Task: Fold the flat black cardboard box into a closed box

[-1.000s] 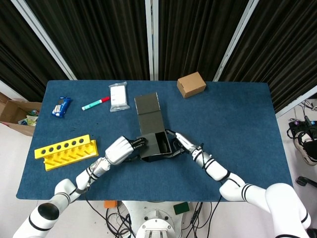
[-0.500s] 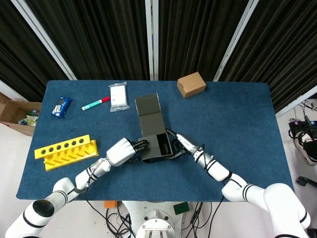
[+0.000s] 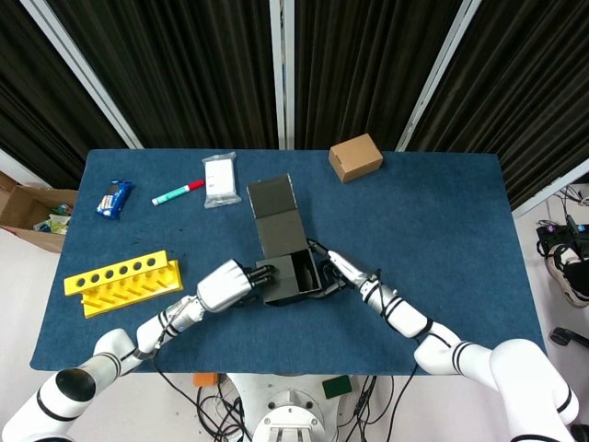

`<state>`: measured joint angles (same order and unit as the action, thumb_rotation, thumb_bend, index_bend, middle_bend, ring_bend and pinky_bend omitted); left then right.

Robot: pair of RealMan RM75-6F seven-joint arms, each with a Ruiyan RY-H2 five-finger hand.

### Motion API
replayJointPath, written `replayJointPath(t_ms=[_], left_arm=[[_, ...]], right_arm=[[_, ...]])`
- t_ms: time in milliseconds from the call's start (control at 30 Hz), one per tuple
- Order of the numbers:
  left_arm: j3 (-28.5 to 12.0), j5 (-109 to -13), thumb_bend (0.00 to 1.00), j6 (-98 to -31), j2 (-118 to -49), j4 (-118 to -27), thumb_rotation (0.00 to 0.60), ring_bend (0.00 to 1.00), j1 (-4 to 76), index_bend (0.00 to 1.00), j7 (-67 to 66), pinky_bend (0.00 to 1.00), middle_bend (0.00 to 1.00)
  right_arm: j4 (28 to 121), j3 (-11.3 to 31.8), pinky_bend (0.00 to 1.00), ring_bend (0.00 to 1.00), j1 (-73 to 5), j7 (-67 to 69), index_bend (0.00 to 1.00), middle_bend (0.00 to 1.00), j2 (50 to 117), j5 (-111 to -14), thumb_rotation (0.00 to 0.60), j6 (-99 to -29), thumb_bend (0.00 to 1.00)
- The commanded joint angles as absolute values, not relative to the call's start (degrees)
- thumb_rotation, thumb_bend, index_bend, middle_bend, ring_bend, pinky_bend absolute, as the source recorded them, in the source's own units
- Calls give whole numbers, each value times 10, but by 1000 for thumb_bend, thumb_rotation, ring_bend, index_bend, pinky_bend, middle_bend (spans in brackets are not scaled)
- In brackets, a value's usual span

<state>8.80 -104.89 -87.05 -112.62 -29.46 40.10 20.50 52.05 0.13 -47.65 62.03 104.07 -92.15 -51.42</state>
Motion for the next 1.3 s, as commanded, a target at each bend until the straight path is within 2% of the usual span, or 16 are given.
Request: replayJointPath(t_ms=[33, 300, 533, 1067, 1300], left_arm=[[91, -1051, 221, -872, -1124, -297, 600, 755, 400, 492, 202, 993, 440], [98, -1058, 210, -857, -1115, -298, 600, 755, 404, 493, 164, 993, 440], [90, -1048, 208, -835, -1102, -334, 600, 755, 411, 466, 149, 992, 423], [69, -1044, 209, -865, -1112, -335, 600, 754, 419, 449, 160, 993, 397], [73, -1049, 209, -872, -1108, -342, 600, 755, 418, 448, 158, 992, 397]], right_arm=[[521, 0, 958, 684, -477, 620, 99, 248, 1040, -922, 600, -516, 349], [526, -7, 952, 680, -479, 623, 89, 241, 1036, -926, 600, -519, 349], [531, -13, 951, 678, -480, 620, 78, 234, 1035, -929, 600, -524, 349], [543, -16, 938, 673, -478, 624, 73, 230, 1032, -929, 600, -537, 345], [541, -15, 937, 673, -475, 619, 73, 226, 1034, -927, 600, -542, 339]])
